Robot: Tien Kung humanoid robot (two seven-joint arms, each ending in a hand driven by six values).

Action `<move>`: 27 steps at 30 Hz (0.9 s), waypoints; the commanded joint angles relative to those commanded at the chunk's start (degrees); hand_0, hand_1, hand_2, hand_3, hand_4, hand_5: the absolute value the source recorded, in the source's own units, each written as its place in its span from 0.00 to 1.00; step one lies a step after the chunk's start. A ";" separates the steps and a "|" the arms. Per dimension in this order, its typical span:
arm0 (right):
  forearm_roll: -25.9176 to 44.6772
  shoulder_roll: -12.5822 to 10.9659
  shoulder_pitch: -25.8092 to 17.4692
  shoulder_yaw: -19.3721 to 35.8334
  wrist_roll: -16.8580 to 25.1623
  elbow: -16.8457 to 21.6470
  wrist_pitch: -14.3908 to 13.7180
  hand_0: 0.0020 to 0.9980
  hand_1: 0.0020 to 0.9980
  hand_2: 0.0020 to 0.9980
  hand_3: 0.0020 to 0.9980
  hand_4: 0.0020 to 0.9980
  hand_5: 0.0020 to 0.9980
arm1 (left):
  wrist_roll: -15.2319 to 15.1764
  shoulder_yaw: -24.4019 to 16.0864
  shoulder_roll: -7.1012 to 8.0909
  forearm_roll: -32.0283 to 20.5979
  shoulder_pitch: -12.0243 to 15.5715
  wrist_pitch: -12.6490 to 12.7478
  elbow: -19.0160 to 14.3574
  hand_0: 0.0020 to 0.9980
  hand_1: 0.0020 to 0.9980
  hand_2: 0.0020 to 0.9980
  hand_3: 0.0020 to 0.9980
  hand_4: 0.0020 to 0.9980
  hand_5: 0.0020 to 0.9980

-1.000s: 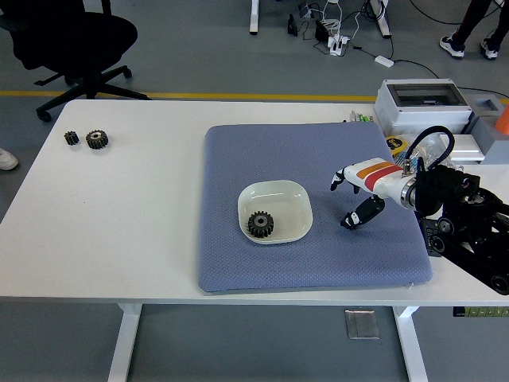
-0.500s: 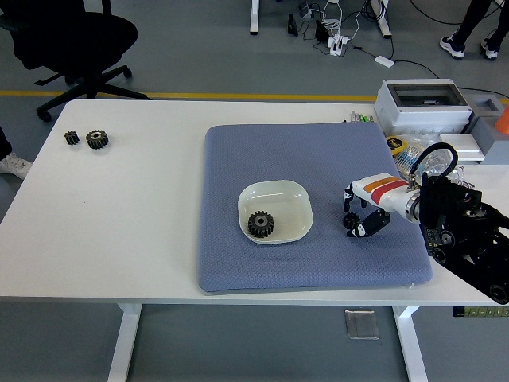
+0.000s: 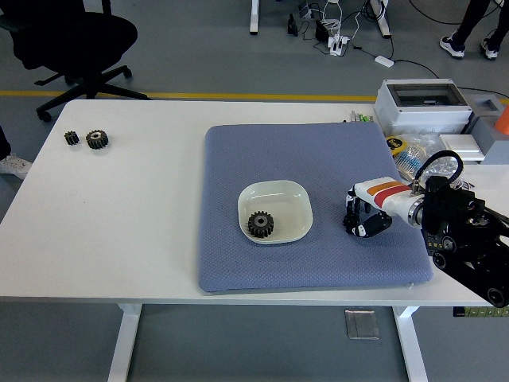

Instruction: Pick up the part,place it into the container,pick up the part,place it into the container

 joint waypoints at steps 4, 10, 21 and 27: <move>0.28 -0.12 -0.04 -0.03 0.10 -0.13 -0.29 0.29 0.41 0.47 0.49 0.66 0.24 | -0.04 0.00 0.00 -0.10 -0.09 -0.02 0.00 0.73 0.71 0.75 0.57 0.65 0.58; 0.89 -0.40 -0.07 0.15 0.42 -0.06 -0.41 0.23 0.37 0.43 0.48 0.64 0.20 | -0.02 -0.11 -0.02 -0.01 -0.27 -0.05 0.00 0.73 0.71 0.75 0.57 0.65 0.58; 0.38 -1.61 -0.39 3.26 0.36 3.75 -0.79 0.19 0.33 0.41 0.47 0.67 0.18 | -0.07 -0.31 0.04 0.03 -0.35 -0.07 0.00 0.73 0.71 0.75 0.56 0.65 0.58; -0.29 -0.48 -0.43 6.95 -0.24 7.32 -1.81 0.18 0.33 0.41 0.47 0.66 0.19 | -0.10 -0.54 0.02 0.18 -0.26 0.00 0.00 0.73 0.71 0.75 0.57 0.65 0.58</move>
